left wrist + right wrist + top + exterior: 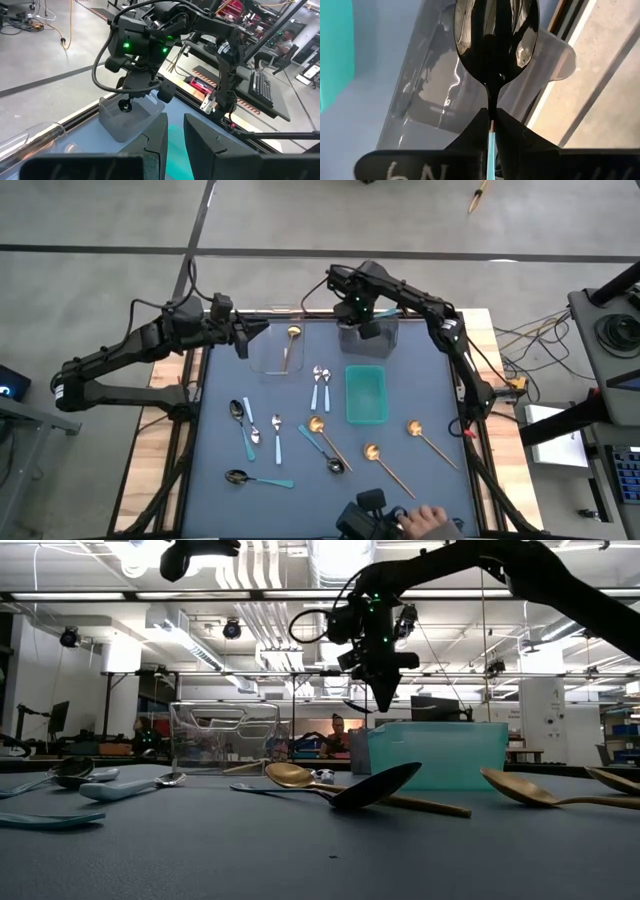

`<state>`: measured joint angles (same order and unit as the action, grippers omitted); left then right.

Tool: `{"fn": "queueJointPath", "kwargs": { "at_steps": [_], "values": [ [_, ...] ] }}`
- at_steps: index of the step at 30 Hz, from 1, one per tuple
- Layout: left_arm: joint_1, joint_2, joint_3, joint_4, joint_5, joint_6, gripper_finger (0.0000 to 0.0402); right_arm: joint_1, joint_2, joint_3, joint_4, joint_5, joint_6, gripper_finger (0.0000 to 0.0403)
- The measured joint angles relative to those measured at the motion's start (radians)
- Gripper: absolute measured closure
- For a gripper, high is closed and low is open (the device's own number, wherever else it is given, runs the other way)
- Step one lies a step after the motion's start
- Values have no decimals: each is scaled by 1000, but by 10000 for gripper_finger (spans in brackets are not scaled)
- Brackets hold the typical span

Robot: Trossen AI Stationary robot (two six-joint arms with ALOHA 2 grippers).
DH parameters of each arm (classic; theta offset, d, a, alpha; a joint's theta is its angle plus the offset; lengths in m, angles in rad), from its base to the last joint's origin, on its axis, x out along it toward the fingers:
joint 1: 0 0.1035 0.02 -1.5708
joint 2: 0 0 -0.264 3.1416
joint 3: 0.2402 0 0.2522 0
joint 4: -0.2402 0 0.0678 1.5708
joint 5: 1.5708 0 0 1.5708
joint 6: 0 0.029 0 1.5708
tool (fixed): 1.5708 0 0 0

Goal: Sort silverware by color (type)
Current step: Put the blue spoon into the black bin

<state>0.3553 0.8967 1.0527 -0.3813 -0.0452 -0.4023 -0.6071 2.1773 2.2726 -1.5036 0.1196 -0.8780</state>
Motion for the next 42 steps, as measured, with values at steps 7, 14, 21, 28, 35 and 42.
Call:
{"fn": "queueJointPath", "kwargs": {
  "at_steps": [7,14,21,28,35,42],
  "values": [
    [0,0,0,0,-27,0,357,-2,0,-20,1,-25,2,394],
    [0,0,0,0,-26,0,357,-2,0,-98,29,-34,14,394],
    [0,0,0,0,-26,0,357,-2,0,-151,74,-34,23,394],
    [0,0,0,0,-26,0,357,-2,0,-169,118,-34,22,394],
    [0,0,0,-1,-26,8,357,-3,0,-183,139,-33,22,394],
    [0,0,0,-1,-26,9,357,-8,0,-214,143,-33,41,394]
  ]
}}
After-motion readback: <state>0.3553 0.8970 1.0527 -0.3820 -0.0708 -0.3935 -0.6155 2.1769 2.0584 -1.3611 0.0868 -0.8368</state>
